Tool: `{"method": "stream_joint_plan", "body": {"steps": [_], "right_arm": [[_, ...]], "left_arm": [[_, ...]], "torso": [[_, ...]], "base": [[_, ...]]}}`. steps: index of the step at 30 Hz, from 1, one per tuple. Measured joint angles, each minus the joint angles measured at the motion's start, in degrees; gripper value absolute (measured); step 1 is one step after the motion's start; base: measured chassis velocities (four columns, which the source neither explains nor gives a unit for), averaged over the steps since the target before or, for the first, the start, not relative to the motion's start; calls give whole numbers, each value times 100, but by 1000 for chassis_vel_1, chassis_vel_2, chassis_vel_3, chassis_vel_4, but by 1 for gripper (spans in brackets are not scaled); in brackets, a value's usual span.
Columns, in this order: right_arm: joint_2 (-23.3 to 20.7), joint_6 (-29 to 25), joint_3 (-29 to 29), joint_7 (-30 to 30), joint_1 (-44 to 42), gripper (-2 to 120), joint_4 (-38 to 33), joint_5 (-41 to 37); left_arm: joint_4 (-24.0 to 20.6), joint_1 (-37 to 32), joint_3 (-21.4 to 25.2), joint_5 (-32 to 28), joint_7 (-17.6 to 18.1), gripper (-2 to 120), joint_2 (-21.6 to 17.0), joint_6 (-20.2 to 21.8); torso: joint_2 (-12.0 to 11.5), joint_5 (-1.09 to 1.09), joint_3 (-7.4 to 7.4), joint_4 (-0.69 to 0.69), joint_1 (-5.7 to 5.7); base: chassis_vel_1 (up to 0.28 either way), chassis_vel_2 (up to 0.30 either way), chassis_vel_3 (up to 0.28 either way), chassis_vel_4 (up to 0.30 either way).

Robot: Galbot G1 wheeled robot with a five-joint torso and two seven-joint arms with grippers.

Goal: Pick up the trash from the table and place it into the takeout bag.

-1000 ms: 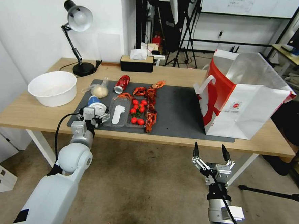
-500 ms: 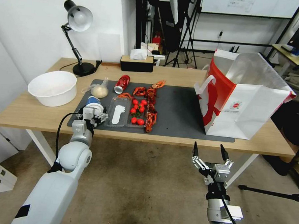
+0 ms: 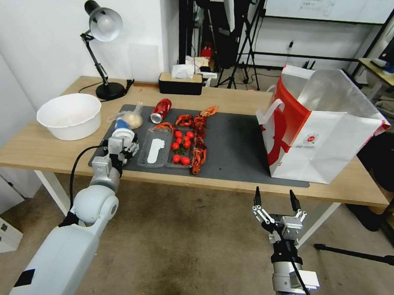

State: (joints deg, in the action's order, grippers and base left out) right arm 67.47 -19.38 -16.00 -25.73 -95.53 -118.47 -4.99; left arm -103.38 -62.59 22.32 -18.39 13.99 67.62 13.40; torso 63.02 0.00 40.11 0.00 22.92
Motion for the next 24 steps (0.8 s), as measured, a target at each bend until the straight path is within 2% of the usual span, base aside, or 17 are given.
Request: {"method": "stream_joint_plan", "body": {"steps": [3,4,7,8,10,11,13,15,16,20,21,23,24], "right_arm": [[-2,0,0,0,8,92,0,0],[-2,0,0,0,8,92,0,0],[2,0,-9,-9,5,92,-10,0],[2,0,-9,-9,5,92,-10,0],[2,0,-33,-21,13,92,-21,0],[2,0,-33,-21,13,92,-21,0],[-6,0,-50,-30,29,92,-34,0],[-14,0,-64,-38,37,92,-36,0],[-14,0,-64,-38,37,92,-36,0],[-44,0,-89,-49,60,92,-51,0],[-44,0,-89,-49,60,92,-51,0],[-67,1,-108,-60,75,92,-55,0],[-67,1,-108,-60,75,92,-55,0]], "left_arm": [[-138,146,-165,-164,-268,63,-292,-386],[-138,146,-165,-164,-268,63,-292,-386],[-279,619,-495,-511,-616,63,-749,-692],[-279,619,-495,-511,-616,63,-749,-692],[-394,1257,-951,-1198,-862,63,-1233,-845],[-394,1257,-951,-1198,-862,63,-1233,-845],[-422,1918,-1531,-1886,-1148,63,-1680,-1020],[-332,2583,-2214,-2329,-1455,63,-1916,-1228],[-332,2583,-2214,-2329,-1455,63,-1916,-1228],[-210,3836,-3325,-3035,-1603,63,-1805,-1331],[-210,3836,-3325,-3035,-1603,63,-1805,-1331],[-44,4430,-3818,-3250,-1612,63,-1528,-1329],[-44,4430,-3818,-3250,-1612,63,-1528,-1329]], "torso": [[0,0,0,0,0],[0,0,0,0,0],[0,-1,0,0,0],[0,-1,0,0,0],[0,0,0,-1,0],[0,0,0,-1,0],[0,0,0,1,0],[0,1,0,1,0],[0,1,0,1,0],[0,3,-1,-1,0],[0,3,-1,-1,0],[0,0,0,-1,0],[0,0,0,-1,0]], "base": [[0,0,0,0],[0,0,0,0],[0,0,0,0],[0,0,0,0],[0,0,0,0],[0,0,0,0],[0,0,0,0],[0,0,0,0],[0,0,0,0],[0,0,0,0],[0,0,0,0],[0,0,0,0],[0,0,0,0]]}}
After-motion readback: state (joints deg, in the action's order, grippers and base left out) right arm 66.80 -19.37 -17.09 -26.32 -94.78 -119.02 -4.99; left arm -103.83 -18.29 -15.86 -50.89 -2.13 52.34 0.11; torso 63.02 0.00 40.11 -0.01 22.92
